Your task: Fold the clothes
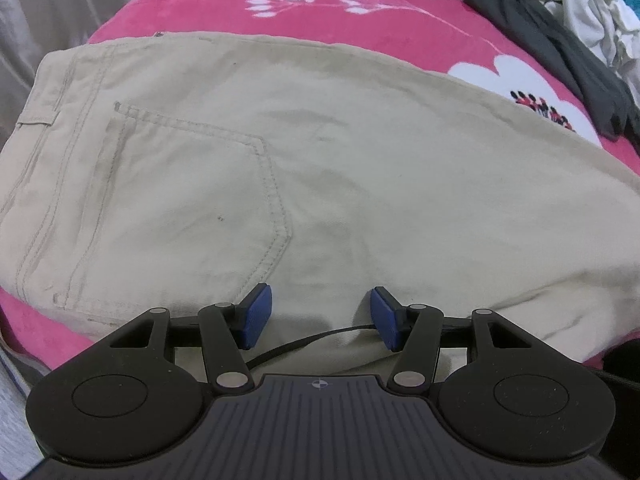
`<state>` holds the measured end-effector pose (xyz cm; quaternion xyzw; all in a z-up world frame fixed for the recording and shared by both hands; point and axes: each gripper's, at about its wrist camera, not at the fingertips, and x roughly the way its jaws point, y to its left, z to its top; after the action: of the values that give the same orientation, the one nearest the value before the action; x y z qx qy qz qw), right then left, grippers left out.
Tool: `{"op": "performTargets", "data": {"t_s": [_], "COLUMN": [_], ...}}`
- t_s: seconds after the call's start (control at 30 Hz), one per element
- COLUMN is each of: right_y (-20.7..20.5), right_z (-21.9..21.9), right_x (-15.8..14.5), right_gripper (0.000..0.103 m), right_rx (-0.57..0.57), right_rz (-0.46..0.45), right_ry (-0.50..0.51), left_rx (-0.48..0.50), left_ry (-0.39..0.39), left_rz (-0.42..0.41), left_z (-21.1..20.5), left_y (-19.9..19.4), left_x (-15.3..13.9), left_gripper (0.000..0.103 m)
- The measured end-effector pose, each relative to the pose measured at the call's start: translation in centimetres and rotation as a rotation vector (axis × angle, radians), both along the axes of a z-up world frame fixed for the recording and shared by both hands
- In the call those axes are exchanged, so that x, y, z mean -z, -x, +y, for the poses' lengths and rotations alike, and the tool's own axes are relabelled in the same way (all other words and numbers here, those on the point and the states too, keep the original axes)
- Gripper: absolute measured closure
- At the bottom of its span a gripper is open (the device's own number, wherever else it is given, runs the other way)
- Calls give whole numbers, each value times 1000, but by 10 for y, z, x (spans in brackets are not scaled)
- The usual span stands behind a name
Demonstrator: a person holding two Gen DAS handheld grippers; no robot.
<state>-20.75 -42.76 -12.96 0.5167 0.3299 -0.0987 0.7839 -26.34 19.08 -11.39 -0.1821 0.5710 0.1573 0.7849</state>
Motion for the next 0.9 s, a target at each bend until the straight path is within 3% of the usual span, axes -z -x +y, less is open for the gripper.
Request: {"op": "performTargets", "data": {"t_s": [0.37, 0.43, 0.47, 0.5, 0.9], "right_y": [-7, -9, -10, -14, -64], "right_z": [-7, -5, -3, 5, 112], "right_x": [16, 13, 9, 0, -107], "right_gripper": [57, 71, 85, 95, 97], "right_rx": [72, 65, 52, 14, -459], "right_rz": [-34, -17, -11, -32, -289], "right_ry": [-74, -45, -27, -14, 119], "left_rx": [4, 5, 5, 4, -27], "left_ry": [-14, -10, -8, -6, 4], "left_rz": [1, -1, -3, -5, -57], "left_z": [-1, 1, 1, 2, 3], "left_y": [-1, -2, -2, -2, 9], "left_x": [2, 3, 2, 3, 1], "left_gripper": [48, 48, 48, 48, 48]}}
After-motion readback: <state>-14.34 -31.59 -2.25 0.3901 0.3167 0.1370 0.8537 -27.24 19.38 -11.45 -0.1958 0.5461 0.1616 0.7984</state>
